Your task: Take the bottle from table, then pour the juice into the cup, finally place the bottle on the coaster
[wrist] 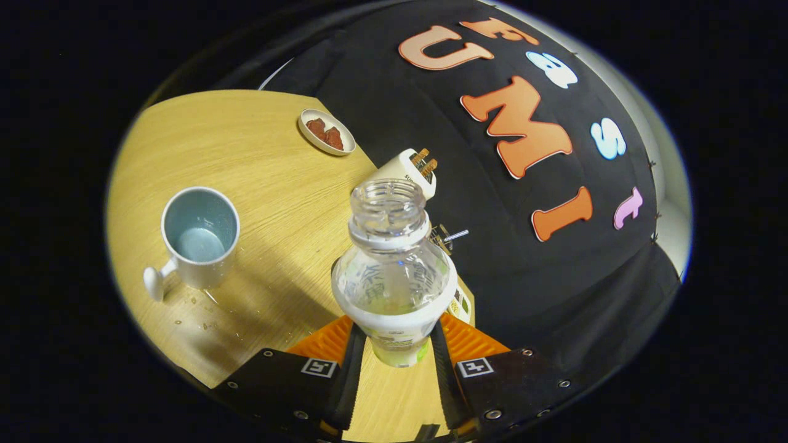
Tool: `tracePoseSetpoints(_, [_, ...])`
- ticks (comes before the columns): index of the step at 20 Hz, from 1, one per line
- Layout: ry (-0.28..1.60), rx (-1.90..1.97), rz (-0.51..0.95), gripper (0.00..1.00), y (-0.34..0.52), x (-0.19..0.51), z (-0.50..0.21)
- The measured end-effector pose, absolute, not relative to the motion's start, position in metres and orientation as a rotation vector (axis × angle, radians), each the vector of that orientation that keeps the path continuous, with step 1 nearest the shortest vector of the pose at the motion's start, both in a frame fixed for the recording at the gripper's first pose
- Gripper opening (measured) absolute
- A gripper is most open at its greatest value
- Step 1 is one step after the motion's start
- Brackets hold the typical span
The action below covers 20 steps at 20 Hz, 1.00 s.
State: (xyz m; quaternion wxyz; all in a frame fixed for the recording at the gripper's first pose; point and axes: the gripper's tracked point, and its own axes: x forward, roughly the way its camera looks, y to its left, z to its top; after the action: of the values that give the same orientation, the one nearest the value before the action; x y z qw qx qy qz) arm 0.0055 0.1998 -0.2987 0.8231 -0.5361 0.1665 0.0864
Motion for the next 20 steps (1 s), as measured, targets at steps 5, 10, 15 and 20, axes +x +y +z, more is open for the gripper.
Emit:
tracePoseSetpoints(5, [0.269,-1.330,0.170,0.56,0.210,0.006,-0.288])
tracePoseSetpoints(10, [0.224,-1.451,0.148,0.56,0.216,0.007,-0.278])
tracePoseSetpoints(15, [0.155,-1.560,0.151,0.56,0.227,0.007,-0.269])
tracePoseSetpoints(20, [0.102,-1.646,0.132,0.56,0.237,0.008,-0.258])
